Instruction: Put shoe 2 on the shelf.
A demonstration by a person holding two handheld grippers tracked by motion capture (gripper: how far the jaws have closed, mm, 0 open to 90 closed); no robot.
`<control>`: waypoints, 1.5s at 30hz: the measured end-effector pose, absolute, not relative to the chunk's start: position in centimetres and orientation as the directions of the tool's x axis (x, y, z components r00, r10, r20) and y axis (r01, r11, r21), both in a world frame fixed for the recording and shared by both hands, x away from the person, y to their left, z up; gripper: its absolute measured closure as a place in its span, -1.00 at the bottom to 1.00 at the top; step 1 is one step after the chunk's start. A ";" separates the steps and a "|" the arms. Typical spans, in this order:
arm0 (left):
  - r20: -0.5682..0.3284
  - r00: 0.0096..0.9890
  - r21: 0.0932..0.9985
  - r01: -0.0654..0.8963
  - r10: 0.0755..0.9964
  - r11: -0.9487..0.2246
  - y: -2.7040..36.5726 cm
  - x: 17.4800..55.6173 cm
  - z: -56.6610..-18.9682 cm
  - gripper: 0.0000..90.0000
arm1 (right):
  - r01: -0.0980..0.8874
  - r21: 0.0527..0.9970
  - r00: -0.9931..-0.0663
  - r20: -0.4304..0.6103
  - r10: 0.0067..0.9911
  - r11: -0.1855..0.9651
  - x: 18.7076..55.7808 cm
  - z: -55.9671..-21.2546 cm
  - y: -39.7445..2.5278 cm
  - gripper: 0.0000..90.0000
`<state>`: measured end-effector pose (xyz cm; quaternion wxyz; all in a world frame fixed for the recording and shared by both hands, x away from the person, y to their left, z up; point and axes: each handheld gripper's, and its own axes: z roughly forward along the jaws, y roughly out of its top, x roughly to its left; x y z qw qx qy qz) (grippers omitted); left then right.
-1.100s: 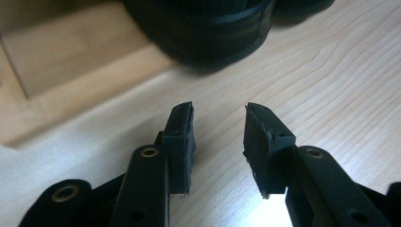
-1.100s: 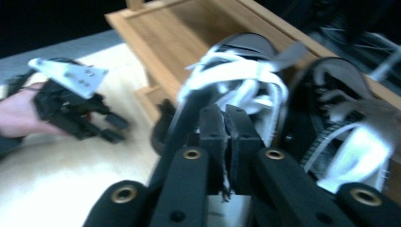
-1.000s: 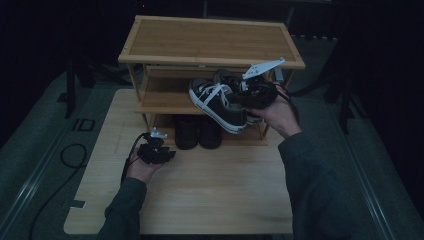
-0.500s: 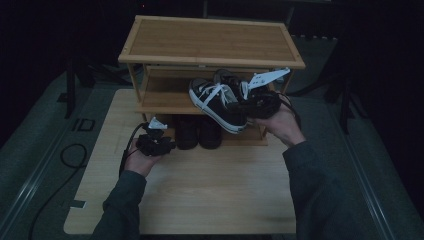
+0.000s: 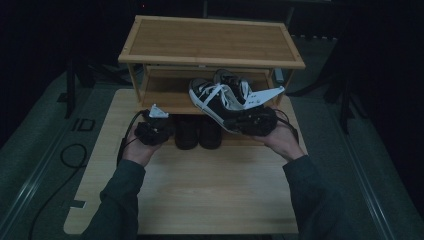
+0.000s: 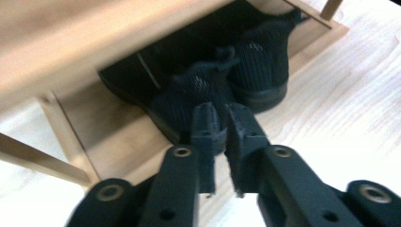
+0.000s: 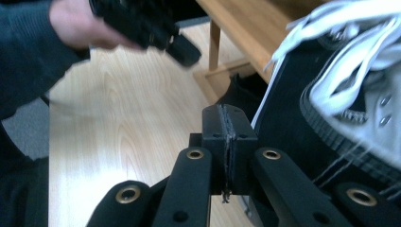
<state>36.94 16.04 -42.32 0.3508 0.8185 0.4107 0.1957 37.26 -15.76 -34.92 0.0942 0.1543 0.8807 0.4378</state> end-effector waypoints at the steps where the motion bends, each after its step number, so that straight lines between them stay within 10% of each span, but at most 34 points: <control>1: 0.039 0.583 0.739 0.530 0.811 -0.417 16.0 37.0 -42.0 0.95 | 0.188 0.801 -0.936 -0.029 0.351 0.568 37.2 -35.1 -15.8 0.97; 45: 0.089 0.550 0.752 0.509 0.830 -0.418 13.6 43.4 -38.5 1.00 | 0.240 0.802 -0.919 0.007 0.394 0.546 37.3 -38.4 -21.1 0.99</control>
